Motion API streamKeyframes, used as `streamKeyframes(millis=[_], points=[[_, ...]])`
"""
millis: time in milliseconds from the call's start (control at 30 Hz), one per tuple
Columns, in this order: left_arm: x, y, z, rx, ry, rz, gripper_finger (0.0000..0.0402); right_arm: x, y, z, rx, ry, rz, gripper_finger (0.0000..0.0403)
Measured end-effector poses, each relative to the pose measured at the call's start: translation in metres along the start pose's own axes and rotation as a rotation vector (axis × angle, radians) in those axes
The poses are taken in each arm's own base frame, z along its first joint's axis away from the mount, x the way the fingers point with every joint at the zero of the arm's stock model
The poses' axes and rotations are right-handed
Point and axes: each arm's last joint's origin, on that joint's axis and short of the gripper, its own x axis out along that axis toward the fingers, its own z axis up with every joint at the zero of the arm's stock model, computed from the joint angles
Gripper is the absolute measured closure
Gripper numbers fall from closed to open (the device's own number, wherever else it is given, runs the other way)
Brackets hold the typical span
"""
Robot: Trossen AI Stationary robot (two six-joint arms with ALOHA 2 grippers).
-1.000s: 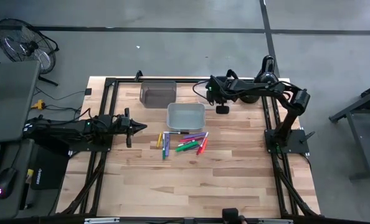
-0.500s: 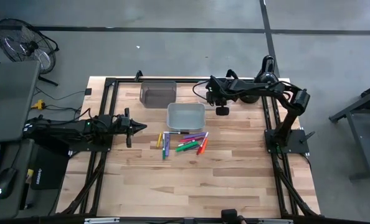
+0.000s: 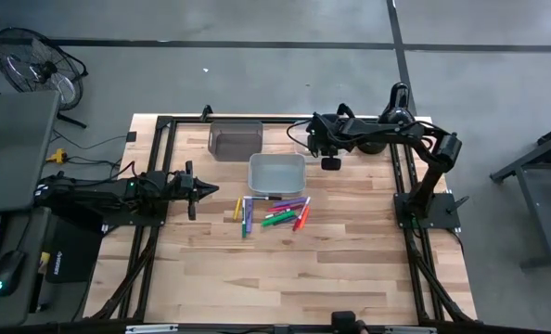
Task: Pick & Place Markers
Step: Put the green highlighter into the transparent bin
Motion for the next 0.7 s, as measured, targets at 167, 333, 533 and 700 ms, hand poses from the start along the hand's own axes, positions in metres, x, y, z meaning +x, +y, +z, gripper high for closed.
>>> streamKeyframes(millis=[167, 333, 533, 700], points=[[0.0, 0.0, 0.0, 0.0, 0.0, 0.0, 0.0401, 0.0, 0.0, 0.0, 0.004, 0.003, -0.004, 0.0284], [0.0, 0.0, 0.0, 0.0, 0.0, 0.0, 0.0401, -0.002, 0.0, -0.001, 0.042, -0.005, 0.008, 0.0284], [0.0, 0.0, 0.0, 0.0, 0.0, 0.0, 0.0401, -0.019, -0.005, 0.004, 0.082, -0.034, 0.037, 0.0284], [0.0, 0.0, 0.0, 0.0, 0.001, 0.0, 0.0401, -0.046, -0.01, 0.019, 0.122, -0.145, 0.164, 0.0284]])
